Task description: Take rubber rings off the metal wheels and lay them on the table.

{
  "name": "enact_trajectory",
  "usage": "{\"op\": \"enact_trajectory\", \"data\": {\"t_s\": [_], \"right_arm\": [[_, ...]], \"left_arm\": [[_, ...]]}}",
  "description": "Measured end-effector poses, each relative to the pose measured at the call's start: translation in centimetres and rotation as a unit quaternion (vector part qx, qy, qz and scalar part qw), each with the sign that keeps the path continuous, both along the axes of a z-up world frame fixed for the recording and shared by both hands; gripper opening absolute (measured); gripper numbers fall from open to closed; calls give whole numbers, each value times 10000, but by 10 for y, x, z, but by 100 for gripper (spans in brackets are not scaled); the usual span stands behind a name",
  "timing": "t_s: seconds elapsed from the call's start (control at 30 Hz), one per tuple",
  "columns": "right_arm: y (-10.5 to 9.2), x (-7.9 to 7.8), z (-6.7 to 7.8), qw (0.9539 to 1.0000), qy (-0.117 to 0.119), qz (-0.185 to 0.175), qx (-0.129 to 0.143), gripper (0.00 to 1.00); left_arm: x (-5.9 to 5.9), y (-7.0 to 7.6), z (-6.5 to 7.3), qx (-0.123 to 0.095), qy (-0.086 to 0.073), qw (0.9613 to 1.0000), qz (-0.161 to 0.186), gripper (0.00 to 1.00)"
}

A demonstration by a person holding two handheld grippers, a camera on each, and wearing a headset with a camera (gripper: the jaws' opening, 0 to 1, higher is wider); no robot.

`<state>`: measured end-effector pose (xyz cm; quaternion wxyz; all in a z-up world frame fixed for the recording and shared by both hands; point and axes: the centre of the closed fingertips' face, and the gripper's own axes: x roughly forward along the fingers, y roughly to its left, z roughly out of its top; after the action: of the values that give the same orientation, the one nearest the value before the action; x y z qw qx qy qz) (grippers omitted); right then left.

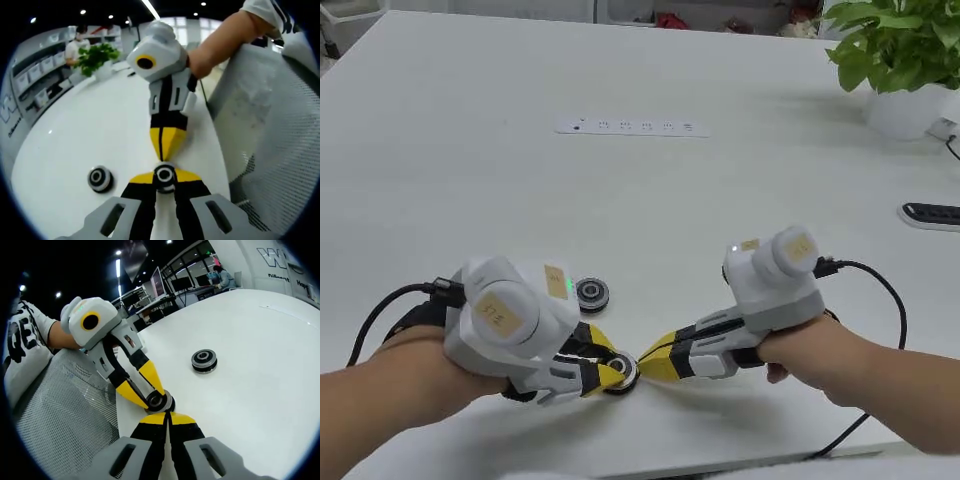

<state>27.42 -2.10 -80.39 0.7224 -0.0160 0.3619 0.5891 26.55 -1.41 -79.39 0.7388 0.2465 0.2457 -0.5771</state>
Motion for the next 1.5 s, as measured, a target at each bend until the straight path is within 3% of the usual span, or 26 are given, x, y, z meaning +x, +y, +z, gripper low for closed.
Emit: {"op": "enact_trajectory", "data": {"t_s": [0.27, 0.7, 0.87, 1.5], "right_arm": [[1, 0, 1, 9999, -106, 90, -5, 0], [3, 1, 3, 10000, -31, 6, 68, 0], [3, 1, 2, 9998, -159, 74, 14, 0], [3, 2, 7, 9987, 352, -227, 289, 0]], "left_arm": [[0, 0, 0, 6, -1, 10000, 8, 14], [0, 0, -1, 5, -1, 10000, 6, 14], [0, 0, 0, 10, -4, 10000, 3, 14], [0, 0, 0, 52, -29, 10000, 0, 14]]}}
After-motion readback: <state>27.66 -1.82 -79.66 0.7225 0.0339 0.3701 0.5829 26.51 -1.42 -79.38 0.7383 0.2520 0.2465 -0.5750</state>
